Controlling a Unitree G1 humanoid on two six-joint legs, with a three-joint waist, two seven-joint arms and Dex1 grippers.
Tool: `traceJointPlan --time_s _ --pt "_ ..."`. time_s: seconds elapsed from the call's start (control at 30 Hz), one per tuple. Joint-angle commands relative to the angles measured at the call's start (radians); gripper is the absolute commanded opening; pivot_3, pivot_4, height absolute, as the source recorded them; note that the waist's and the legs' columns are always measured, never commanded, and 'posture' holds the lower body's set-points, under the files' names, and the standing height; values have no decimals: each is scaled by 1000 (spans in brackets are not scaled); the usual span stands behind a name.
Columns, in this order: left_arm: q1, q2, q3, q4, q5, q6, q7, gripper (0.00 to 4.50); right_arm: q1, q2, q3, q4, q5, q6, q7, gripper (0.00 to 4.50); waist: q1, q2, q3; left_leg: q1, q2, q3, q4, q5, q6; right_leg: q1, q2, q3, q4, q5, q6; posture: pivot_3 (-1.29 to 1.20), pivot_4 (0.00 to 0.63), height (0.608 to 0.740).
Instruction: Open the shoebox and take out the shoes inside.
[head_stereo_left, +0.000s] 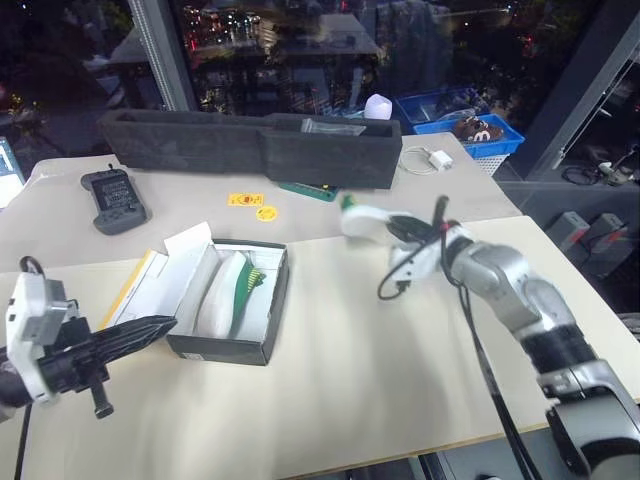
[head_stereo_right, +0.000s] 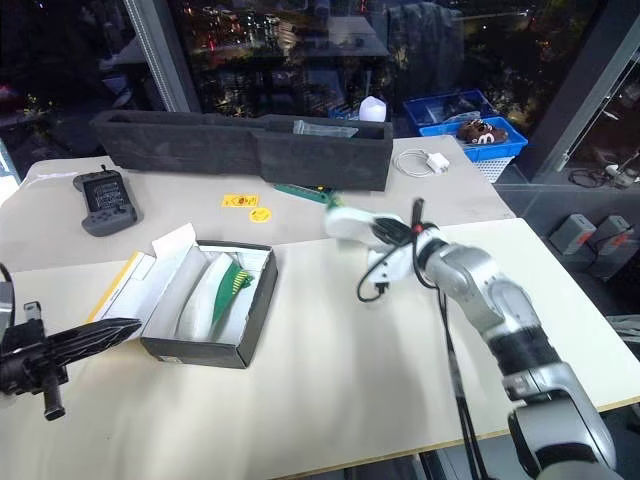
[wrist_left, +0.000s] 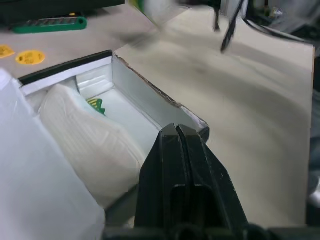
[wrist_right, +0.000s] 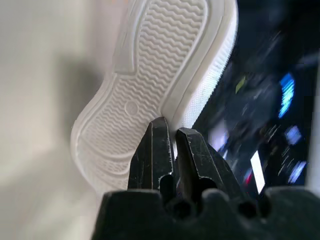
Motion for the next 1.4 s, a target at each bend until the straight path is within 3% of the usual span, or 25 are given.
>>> traceJointPlan --time_s 0.03,0.2,0.33,0.73,0.87,0.93,1.03,1.13,1.23,1.4 --pt "24 -7 73 -38 -40 8 14 0 2 -30 -12 40 -41 84 -28 6 1 -1 0 3 -1 0 0 0 0 2 1 1 0 0 1 0 150 738" --pt "68 -26 155 -61 -109 33 41 0 48 -24 12 9 0 105 35 6 4 -3 0 6 -1 -2 5 -4 -7 3 0 2 -1 0 1 0 150 738" --pt "102 -31 194 -75 -151 44 56 0 101 -2 53 -71 82 86 179 6 4 -6 -2 7 -1 -3 11 -5 -9 5 0 2 -3 0 1 0 150 738" --pt "89 -9 178 -74 -181 36 98 0 133 52 82 -143 200 160 398 6 -6 -10 -5 6 0 -2 12 -6 -10 4 1 3 -1 0 1 0 150 738" --pt "79 -5 170 -73 -182 37 105 0 134 40 45 -171 258 189 433 1075 -3 -10 -5 6 0 -2 10 -6 -10 3 1 3 -1 0 1 0 150 738" --pt "77 -5 167 -72 -184 38 108 0 120 15 26 -192 281 187 461 1850 0 -10 -5 5 0 -2 10 -7 -11 3 1 3 -1 0 1 0 150 738" --pt "78 -1 163 -70 -183 40 107 0 103 -10 -9 -288 435 253 622 2794 3 -10 -5 4 -1 -2 9 -7 -11 2 1 3 -1 0 1 0 150 738" --pt "66 7 153 -62 -183 41 114 0 20 -26 -19 -385 592 297 777 2794 5 -10 -4 4 -1 -2 6 -7 -11 2 1 3 -1 1 1 0 150 738" --pt "41 22 130 -50 -181 43 121 0 -121 3 14 -378 651 282 856 2794 0 -9 -2 4 0 -2 4 -7 -10 1 2 4 -1 1 1 0 150 738" --pt "-9 54 88 -17 -165 42 121 0 -403 230 156 -125 560 24 781 2794 -6 -8 -2 8 1 -3 0 -6 -9 0 6 4 0 0 0 0 150 738"
